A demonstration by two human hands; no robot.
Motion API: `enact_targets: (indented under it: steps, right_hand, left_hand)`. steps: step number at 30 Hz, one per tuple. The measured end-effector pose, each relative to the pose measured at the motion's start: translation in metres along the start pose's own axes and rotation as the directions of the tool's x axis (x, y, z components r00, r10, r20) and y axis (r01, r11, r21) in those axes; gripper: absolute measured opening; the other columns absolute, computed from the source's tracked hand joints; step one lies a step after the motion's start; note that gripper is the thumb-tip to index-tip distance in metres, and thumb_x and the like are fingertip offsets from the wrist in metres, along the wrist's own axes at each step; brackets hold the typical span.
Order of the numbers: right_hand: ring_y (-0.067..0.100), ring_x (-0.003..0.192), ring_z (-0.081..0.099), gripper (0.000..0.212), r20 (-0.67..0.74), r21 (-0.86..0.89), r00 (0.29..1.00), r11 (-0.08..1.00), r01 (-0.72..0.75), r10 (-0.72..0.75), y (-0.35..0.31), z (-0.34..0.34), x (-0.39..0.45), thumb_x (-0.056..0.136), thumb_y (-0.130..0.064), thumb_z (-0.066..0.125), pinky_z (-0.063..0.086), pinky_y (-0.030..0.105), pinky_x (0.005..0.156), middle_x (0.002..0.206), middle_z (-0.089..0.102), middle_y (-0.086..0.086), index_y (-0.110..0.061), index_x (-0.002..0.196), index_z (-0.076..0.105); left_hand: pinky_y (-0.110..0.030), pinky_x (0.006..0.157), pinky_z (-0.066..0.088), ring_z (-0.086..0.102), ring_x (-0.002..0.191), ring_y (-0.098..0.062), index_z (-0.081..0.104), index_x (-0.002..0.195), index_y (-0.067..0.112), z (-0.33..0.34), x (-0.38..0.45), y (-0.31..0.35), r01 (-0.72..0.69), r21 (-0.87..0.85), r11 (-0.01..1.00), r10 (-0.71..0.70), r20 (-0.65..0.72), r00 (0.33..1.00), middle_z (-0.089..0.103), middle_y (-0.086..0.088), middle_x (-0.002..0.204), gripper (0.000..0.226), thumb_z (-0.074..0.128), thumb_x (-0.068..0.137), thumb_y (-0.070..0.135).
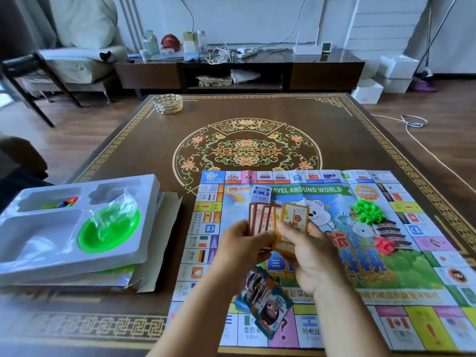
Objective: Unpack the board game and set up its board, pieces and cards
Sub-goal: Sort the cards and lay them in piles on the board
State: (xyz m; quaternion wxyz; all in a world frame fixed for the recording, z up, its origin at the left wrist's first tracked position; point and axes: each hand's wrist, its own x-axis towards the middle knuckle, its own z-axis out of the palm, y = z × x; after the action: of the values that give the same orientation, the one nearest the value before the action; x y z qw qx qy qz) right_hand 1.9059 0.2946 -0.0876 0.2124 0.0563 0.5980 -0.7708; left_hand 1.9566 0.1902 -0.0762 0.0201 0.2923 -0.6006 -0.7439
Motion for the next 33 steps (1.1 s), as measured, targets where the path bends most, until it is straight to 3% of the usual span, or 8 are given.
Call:
enact_targets:
  steps: [5,12,17,19,21,23,28,33]
  right_hand:
    - [0.026,0.074,0.065,0.007,0.014,0.0,0.999,0.999,-0.052,0.052,0.003,-0.006,0.001,0.082,-0.009,0.067,0.049,0.033,0.068,0.082,0.072,0.009,-0.013,0.087,0.066]
    - [0.024,0.074,0.066,0.006,-0.015,0.043,0.996,0.995,-0.088,0.089,0.001,-0.013,0.006,0.082,-0.009,0.067,0.048,0.035,0.068,0.076,0.073,0.007,-0.014,0.086,0.065]
    - [0.033,0.103,0.064,0.044,-0.048,0.068,0.993,0.992,-0.103,0.106,0.005,-0.006,0.005,0.078,-0.012,0.071,0.047,0.05,0.09,0.096,0.072,0.014,-0.005,0.12,0.056]
    - [0.035,0.103,0.064,0.044,-0.041,0.064,0.994,0.993,-0.102,0.105,0.006,-0.007,0.005,0.079,-0.013,0.07,0.052,0.045,0.081,0.101,0.071,0.017,-0.005,0.12,0.058]
    - [0.031,0.087,0.068,0.023,-0.002,0.052,0.996,0.995,-0.087,0.087,0.006,-0.01,0.005,0.079,-0.01,0.068,0.053,0.038,0.071,0.091,0.073,0.014,-0.008,0.102,0.066]
    - [0.027,0.075,0.067,0.023,0.066,0.044,0.996,0.997,-0.069,0.066,0.006,-0.011,0.002,0.071,-0.012,0.069,0.052,0.036,0.068,0.083,0.073,0.01,-0.011,0.093,0.066]
    - [0.025,0.076,0.065,0.032,0.145,0.027,0.987,0.997,-0.073,0.069,0.005,-0.008,-0.002,0.065,-0.018,0.067,0.049,0.036,0.071,0.085,0.071,0.01,-0.011,0.096,0.065]
    - [0.025,0.074,0.067,0.019,0.109,0.048,0.992,0.997,-0.068,0.062,0.003,-0.012,0.0,0.081,-0.011,0.064,0.052,0.034,0.062,0.085,0.072,0.011,-0.009,0.1,0.066]
  left_hand:
    - [-0.028,0.065,0.055,0.065,0.071,-0.02,0.065,0.09,0.006,-0.006,-0.006,0.002,0.084,-0.155,0.984,-0.066,0.114,0.991,0.07,-0.01,0.08,0.008,0.063,0.085,0.001]
    - [-0.025,0.064,0.055,0.067,0.07,-0.017,0.064,0.091,0.005,-0.011,0.0,0.004,0.06,-0.171,0.984,-0.03,0.17,0.985,0.071,-0.006,0.079,0.013,0.054,0.089,-0.004]
    - [-0.029,0.07,0.055,0.067,0.08,-0.021,0.066,0.087,0.007,-0.013,0.001,0.004,0.088,-0.208,0.974,-0.044,0.21,0.977,0.073,-0.008,0.085,0.016,0.054,0.088,-0.003]
    - [-0.029,0.068,0.056,0.068,0.083,-0.023,0.067,0.092,0.006,-0.014,0.001,0.003,0.084,-0.211,0.974,-0.039,0.208,0.977,0.073,-0.011,0.091,0.01,0.06,0.088,0.001]
    - [-0.025,0.062,0.055,0.068,0.078,-0.021,0.067,0.092,0.006,-0.012,0.001,0.002,0.065,-0.197,0.978,-0.029,0.177,0.984,0.072,-0.012,0.091,0.009,0.063,0.086,0.002]
    - [-0.023,0.059,0.054,0.067,0.072,-0.02,0.067,0.089,0.006,-0.012,0.002,0.003,0.036,-0.192,0.981,-0.008,0.147,0.989,0.071,-0.011,0.088,0.008,0.064,0.084,0.0]
    - [-0.026,0.063,0.055,0.069,0.075,-0.024,0.066,0.091,0.003,-0.013,0.001,0.006,0.051,-0.227,0.972,-0.003,0.207,0.978,0.072,-0.012,0.085,0.006,0.063,0.085,0.002]
    - [-0.029,0.07,0.057,0.067,0.081,-0.026,0.065,0.092,0.002,-0.013,0.005,0.004,0.059,-0.244,0.968,-0.016,0.173,0.985,0.07,-0.015,0.09,0.007,0.061,0.088,0.005]
